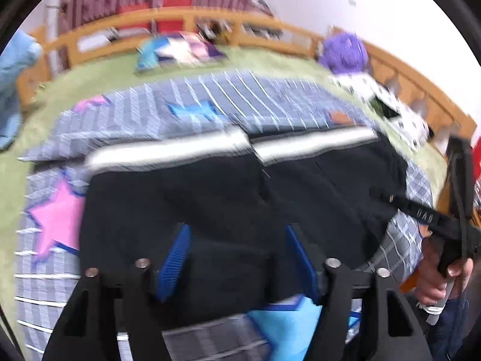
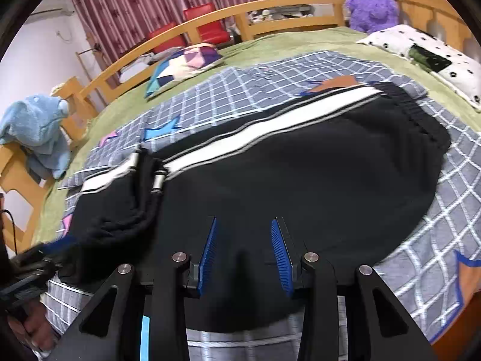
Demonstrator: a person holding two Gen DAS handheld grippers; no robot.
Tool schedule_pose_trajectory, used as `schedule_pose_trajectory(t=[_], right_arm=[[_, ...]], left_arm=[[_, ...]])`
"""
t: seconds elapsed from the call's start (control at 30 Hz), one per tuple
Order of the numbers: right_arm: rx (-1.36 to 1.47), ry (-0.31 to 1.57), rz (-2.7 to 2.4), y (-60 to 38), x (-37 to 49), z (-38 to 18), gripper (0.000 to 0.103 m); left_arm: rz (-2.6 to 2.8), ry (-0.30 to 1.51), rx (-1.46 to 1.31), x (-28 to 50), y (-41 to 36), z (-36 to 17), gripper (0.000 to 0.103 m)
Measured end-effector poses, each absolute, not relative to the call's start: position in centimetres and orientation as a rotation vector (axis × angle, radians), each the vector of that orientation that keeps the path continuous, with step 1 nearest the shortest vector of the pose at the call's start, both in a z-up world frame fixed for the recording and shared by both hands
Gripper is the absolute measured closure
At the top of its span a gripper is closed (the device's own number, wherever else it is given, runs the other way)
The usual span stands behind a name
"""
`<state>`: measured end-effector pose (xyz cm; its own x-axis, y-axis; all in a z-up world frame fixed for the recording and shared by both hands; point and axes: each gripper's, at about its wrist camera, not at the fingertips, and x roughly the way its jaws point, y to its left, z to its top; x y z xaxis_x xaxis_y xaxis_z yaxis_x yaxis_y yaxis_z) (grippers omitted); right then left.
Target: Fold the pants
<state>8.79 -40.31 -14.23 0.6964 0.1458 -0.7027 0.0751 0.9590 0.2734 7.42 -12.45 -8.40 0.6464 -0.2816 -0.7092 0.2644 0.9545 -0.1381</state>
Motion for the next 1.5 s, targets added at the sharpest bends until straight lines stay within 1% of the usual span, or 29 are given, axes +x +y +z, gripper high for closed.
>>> schedule_pose_trajectory(t=[0.03, 0.07, 0.1, 0.13, 0.2, 0.3, 0.37, 0.4, 0.43, 0.47, 0.53, 0.57, 0.63, 0.7, 0.73, 0.77, 0.8, 0.87, 0.93, 1.0, 1.03, 1.1, 1.23, 1.27, 1.3, 1.33, 1.43, 1.5], right_arm=[[0.302, 0.801, 0.070, -39.5, 9.1, -14.1, 0.065], [0.306, 0.798, 0.095, -38.8, 9.2, -14.0, 0.065], [0.305, 0.793, 0.136, -37.6, 9.6, -13.8, 0.065], [0.302, 0.791, 0.164, -36.8, 9.9, -13.7, 0.063], [0.290, 0.793, 0.224, -34.8, 10.4, -13.8, 0.057], [0.267, 0.826, 0.310, -31.3, 11.4, -14.4, 0.055], [0.225, 0.872, 0.334, -29.0, 12.1, -15.4, 0.054], [0.193, 0.900, 0.331, -28.0, 12.5, -16.0, 0.057], [0.147, 0.930, 0.322, -26.8, 12.8, -16.7, 0.064], [0.107, 0.935, 0.307, -26.2, 12.9, -17.0, 0.086], [0.008, 0.874, 0.275, -25.3, 11.9, -16.5, 0.087], [0.008, 0.845, 0.291, -25.6, 11.1, -15.8, 0.088], [0.107, 0.769, 0.356, -27.4, 9.5, -14.1, 0.089], [0.160, 0.779, 0.369, -28.3, 8.7, -14.0, 0.089], [0.157, 0.824, 0.360, -28.2, 8.6, -14.7, 0.089], [0.143, 0.871, 0.357, -27.9, 8.6, -15.6, 0.088], [0.105, 0.955, 0.338, -27.2, 8.8, -17.3, 0.087], [0.047, 0.973, 0.306, -26.2, 8.6, -18.0, 0.086], [-0.005, 0.900, 0.307, -25.6, 8.0, -16.3, 0.075], [0.004, 0.812, 0.318, -25.6, 8.0, -14.5, 0.055], [0.017, 0.791, 0.333, -25.5, 8.4, -14.0, 0.053], [0.012, 0.803, 0.342, -25.1, 10.1, -13.6, 0.053], [-0.002, 0.852, 0.309, -24.5, 14.7, -14.7, 0.053], [0.018, 0.882, 0.305, -24.5, 16.1, -15.5, 0.069], [0.029, 0.895, 0.305, -24.7, 16.7, -16.1, 0.096], [0.058, 0.924, 0.319, -24.9, 17.4, -17.0, 0.099], [0.214, 0.839, 0.322, -28.1, 16.5, -15.9, 0.099], [0.289, 0.826, 0.314, -30.1, 16.1, -15.5, 0.099]], left_arm=[[-0.291, 0.785, -0.013, 7.3, -11.4, -7.9, 0.036], [-0.262, 0.761, -0.003, 7.2, -10.6, -7.5, 0.032], [-0.223, 0.740, 0.004, 7.0, -9.3, -7.3, 0.030], [-0.184, 0.726, 0.003, 6.8, -7.9, -7.4, 0.030], [-0.121, 0.730, -0.028, 6.6, -4.8, -8.0, 0.030], [-0.069, 0.773, -0.115, 6.8, -1.2, -8.8, 0.030], [-0.046, 0.773, -0.141, 6.8, 0.0, -9.1, 0.030], [-0.018, 0.769, -0.137, 6.9, 0.4, -9.3, 0.030], [0.000, 0.765, -0.131, 6.9, 0.7, -9.4, 0.030], [0.014, 0.763, -0.125, 6.9, 1.0, -9.4, 0.030], [0.026, 0.776, -0.127, 7.1, 1.3, -9.5, 0.030], [0.024, 0.781, -0.135, 7.1, 1.4, -9.4, 0.030], [-0.003, 0.780, -0.164, 7.0, 1.9, -9.2, 0.030], [-0.021, 0.782, -0.166, 6.8, 2.1, -9.0, 0.030], [-0.020, 0.782, -0.159, 6.7, 2.0, -8.9, 0.030], [-0.016, 0.782, -0.150, 6.7, 2.0, -8.9, 0.030], [-0.009, 0.783, -0.142, 6.7, 2.0, -8.8, 0.030], [-0.006, 0.782, -0.145, 6.7, 2.2, -8.7, 0.030], [-0.007, 0.782, -0.168, 6.7, 2.7, -8.6, 0.030], [-0.008, 0.792, -0.193, 6.8, 3.2, -8.7, 0.030], [-0.012, 0.797, -0.204, 6.9, 3.4, -8.8, 0.030], [-0.014, 0.806, -0.222, 7.1, 3.8, -9.0, 0.030], [-0.004, 0.816, -0.231, 7.4, 4.0, -9.3, 0.030], [-0.001, 0.818, -0.230, 7.5, 4.0, -9.4, 0.030], [0.000, 0.821, -0.226, 7.6, 4.0, -9.5, 0.030], [0.002, 0.824, -0.223, 7.7, 4.1, -9.6, 0.030], [0.014, 0.836, -0.225, 7.8, 4.2, -9.8, 0.030], [0.009, 0.843, -0.232, 7.9, 4.3, -9.9, 0.030]])
